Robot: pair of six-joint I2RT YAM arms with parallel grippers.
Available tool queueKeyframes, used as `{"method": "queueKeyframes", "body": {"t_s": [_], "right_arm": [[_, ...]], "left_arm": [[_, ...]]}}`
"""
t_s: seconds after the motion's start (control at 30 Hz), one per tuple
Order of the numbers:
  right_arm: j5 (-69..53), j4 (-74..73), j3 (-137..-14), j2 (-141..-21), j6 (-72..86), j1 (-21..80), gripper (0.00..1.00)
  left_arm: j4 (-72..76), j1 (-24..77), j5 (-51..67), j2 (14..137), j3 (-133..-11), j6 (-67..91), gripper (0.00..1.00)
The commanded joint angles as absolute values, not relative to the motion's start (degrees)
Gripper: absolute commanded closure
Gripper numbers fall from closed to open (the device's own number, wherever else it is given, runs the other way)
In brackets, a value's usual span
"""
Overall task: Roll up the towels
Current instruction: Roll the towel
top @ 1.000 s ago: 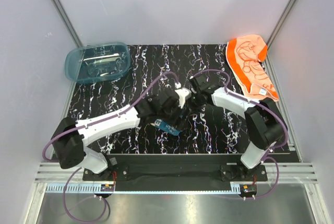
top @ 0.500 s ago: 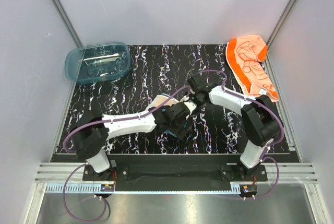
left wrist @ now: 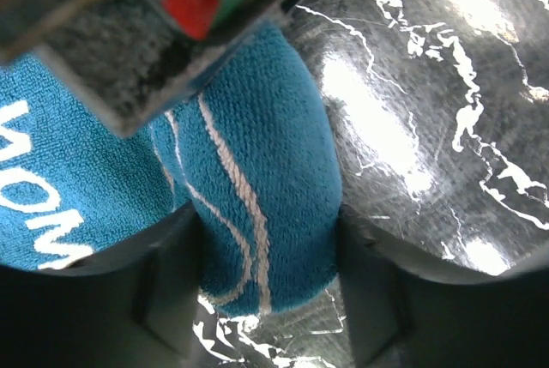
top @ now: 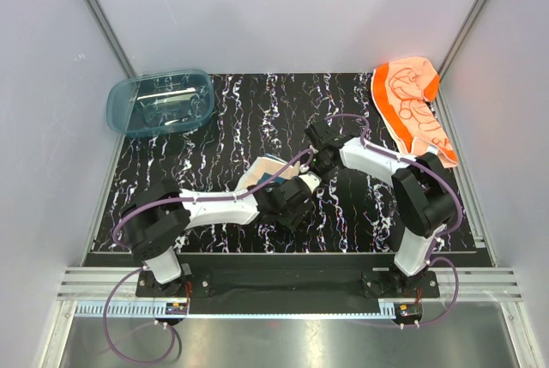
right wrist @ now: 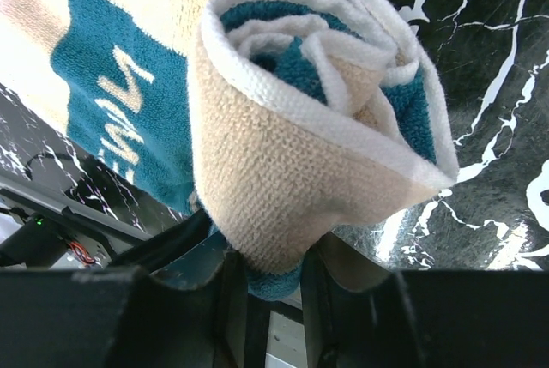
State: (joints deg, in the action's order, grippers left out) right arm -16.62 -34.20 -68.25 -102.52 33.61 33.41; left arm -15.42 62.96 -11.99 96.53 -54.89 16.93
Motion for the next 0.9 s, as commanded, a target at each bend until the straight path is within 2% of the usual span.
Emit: {"method": "queueKeyframes", "body": {"t_s": [0.0,0.13,0.23,0.4,0.43,0.53,0.57,0.7,0.87], "right_arm": [[-17.3,-36.6,-70.4,-103.8,32.5,34.0,0.68],[-17.4,-37.8,-71.2,-104.1,32.5,34.1,0.68],[-16.8,-38.8,-71.8,-104.4,32.3,34.0,0.67],[-14.7,-40.9,-73.5,-104.5,31.6,33.9,0.62],[-14.2,-42.1,-73.9,-104.6,31.4,33.9,0.6],[-12.3,-44.3,-76.3,-104.7,30.7,33.1,0.46],[-11.7,-45.0,-77.6,-104.6,30.2,32.6,0.37],[-9.5,-48.2,-80.7,-104.2,29.8,31.1,0.25],[-4.2,-52.1,-82.5,-101.5,29.6,26.3,0.18]], "left_arm": [[-14.7,63.4,-11.7,98.5,-53.4,18.9,0.51],[-14.9,63.3,-11.6,99.6,-53.5,19.1,0.67],[-15.0,62.8,-10.2,99.9,-53.5,19.0,0.74],[-12.0,59.2,-5.6,97.2,-50.3,19.4,0.77],[-11.2,58.3,-2.8,96.7,-49.5,19.7,0.77],[-7.7,54.4,3.4,94.7,-45.9,20.3,0.76],[-6.1,52.6,6.4,93.7,-44.1,20.7,0.77],[-3.1,49.7,9.9,92.5,-41.1,21.4,0.77],[-0.3,48.6,14.1,92.8,-39.3,22.9,0.78]]}}
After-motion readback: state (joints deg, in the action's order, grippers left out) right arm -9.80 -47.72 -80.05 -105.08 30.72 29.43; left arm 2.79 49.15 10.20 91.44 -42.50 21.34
